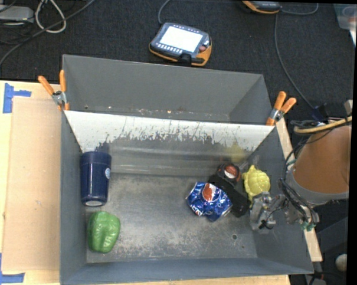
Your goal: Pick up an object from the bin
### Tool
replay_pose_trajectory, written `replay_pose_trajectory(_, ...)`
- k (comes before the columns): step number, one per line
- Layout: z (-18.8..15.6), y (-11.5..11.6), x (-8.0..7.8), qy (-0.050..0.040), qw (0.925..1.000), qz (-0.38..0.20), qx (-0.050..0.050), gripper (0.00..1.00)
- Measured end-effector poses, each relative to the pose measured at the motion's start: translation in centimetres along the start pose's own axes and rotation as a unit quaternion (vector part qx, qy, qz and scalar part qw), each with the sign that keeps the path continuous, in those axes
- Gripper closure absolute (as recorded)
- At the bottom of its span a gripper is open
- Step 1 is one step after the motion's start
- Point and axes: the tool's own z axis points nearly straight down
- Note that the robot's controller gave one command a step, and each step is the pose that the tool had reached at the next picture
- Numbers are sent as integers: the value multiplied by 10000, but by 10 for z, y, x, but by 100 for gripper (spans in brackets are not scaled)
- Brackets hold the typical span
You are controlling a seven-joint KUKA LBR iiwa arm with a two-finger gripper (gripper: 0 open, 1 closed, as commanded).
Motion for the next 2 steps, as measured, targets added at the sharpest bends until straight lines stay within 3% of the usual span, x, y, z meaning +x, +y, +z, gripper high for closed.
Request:
replay_pose_trajectory(1, -94, 6, 5, 22, 9963, -856, -12, 100)
replay_pose_trajectory(2, -28, -4, -15, 11, 9997, -244, -7, 100)
